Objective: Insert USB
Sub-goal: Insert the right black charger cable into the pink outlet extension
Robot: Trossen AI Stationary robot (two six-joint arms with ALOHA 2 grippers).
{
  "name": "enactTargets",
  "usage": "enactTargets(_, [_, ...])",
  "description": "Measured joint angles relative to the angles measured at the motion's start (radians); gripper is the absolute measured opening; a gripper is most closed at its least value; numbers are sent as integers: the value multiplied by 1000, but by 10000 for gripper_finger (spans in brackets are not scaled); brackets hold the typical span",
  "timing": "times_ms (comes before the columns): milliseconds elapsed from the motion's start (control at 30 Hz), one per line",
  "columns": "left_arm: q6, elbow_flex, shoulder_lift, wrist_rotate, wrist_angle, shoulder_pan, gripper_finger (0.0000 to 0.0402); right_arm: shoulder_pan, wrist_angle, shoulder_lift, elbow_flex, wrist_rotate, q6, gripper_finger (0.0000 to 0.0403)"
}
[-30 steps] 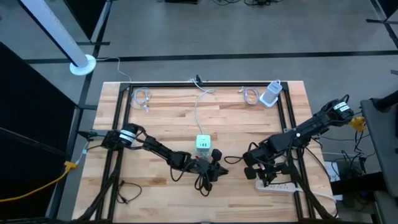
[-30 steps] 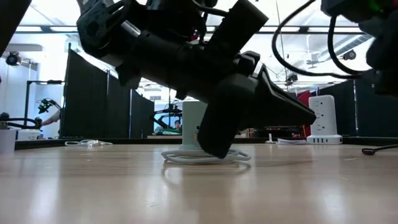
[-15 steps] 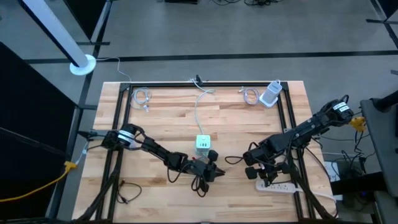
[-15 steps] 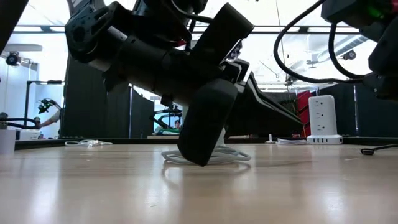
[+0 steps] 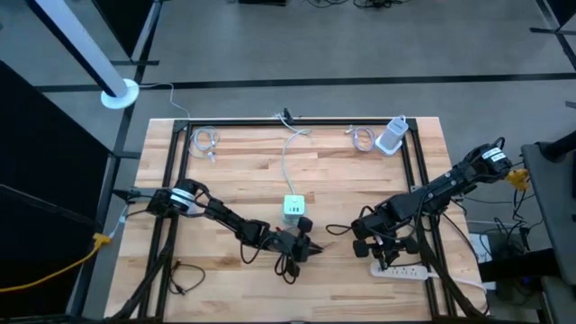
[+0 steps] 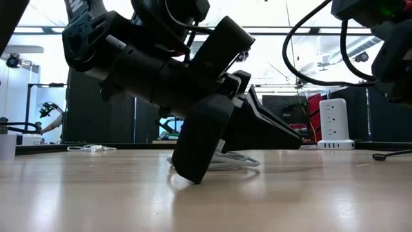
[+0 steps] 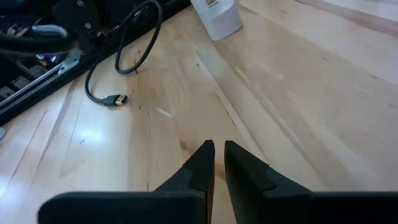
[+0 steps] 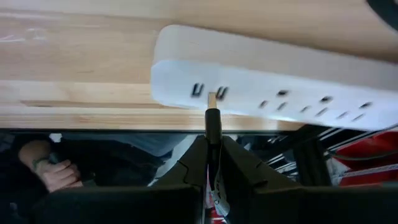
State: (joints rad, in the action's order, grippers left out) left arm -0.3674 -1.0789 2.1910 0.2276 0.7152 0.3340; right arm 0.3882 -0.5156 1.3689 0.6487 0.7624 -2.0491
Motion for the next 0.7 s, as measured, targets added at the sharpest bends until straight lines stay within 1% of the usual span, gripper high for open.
enactTargets(333, [19, 14, -1, 2, 3, 2, 25, 44, 2, -1, -2, -9, -61, 16])
enactTargets(600, [21, 14, -1, 3, 0, 6, 25, 46, 5, -3, -9, -27, -85, 16])
enactTargets(700, [22, 15, -1, 3, -1, 8, 25, 48, 3, -1, -14, -60, -96, 16])
